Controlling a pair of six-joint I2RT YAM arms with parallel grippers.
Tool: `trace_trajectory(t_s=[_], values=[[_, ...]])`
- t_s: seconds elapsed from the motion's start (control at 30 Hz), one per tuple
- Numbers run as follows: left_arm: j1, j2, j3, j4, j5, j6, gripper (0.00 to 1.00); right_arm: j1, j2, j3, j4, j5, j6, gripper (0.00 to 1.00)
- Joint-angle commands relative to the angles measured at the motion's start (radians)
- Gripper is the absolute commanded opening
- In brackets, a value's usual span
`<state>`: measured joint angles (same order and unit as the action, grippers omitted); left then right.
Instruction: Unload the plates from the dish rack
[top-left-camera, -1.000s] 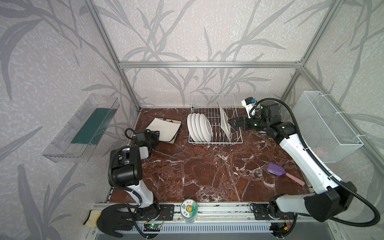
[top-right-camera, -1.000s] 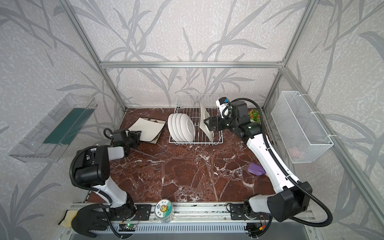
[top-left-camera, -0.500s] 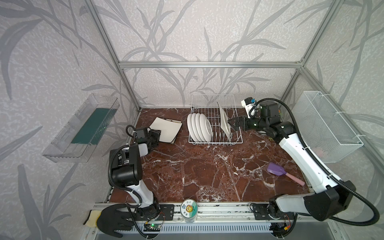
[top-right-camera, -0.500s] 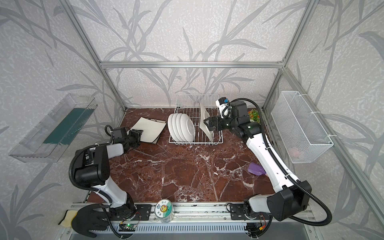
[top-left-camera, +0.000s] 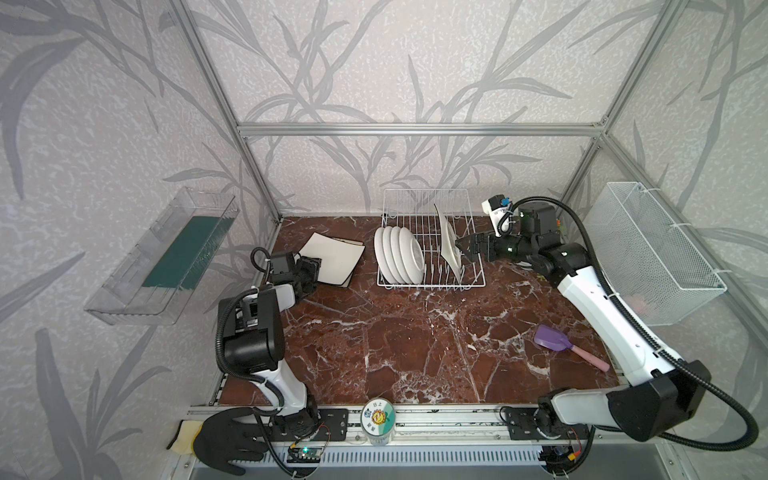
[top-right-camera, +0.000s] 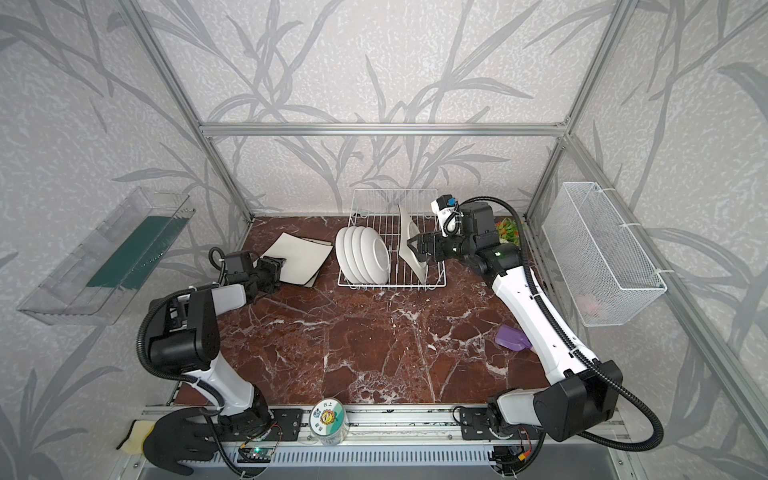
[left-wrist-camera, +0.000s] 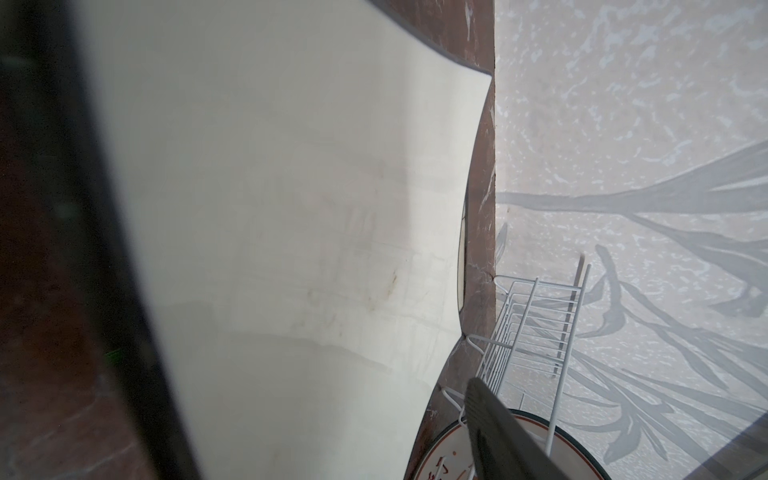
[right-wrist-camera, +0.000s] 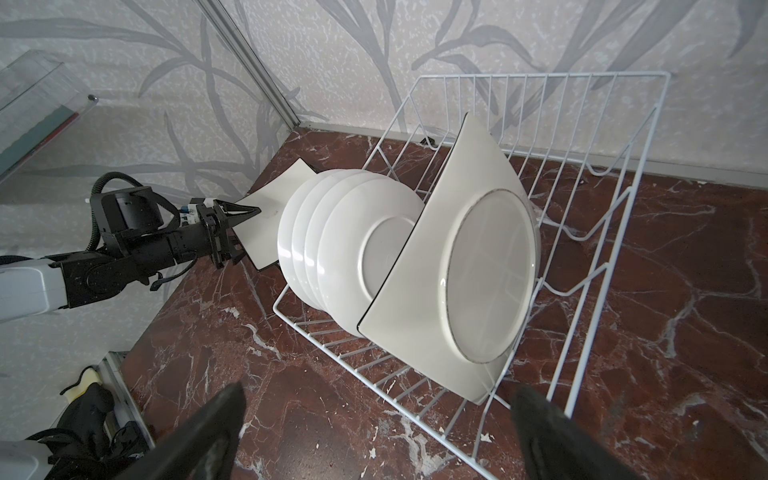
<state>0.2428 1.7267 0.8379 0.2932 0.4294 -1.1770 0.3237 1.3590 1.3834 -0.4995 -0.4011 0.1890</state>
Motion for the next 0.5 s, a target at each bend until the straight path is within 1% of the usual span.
trace_trajectory(t_s=[0.0, 0.3, 0.47], values=[[0.002, 0.009, 0.058, 0.028, 0.019, 0.013, 0.66, 0.006, -0.001, 0.002, -0.009, -0.005, -0.011, 0.99], [0.002, 0.019, 0.087, -0.041, 0.020, 0.025, 0.71, 0.005, -0.011, -0.006, -0.011, -0.003, -0.016, 0.99], [0.001, 0.056, 0.137, -0.093, 0.043, 0.038, 0.72, 0.006, -0.014, -0.005, -0.015, 0.001, -0.021, 0.99]])
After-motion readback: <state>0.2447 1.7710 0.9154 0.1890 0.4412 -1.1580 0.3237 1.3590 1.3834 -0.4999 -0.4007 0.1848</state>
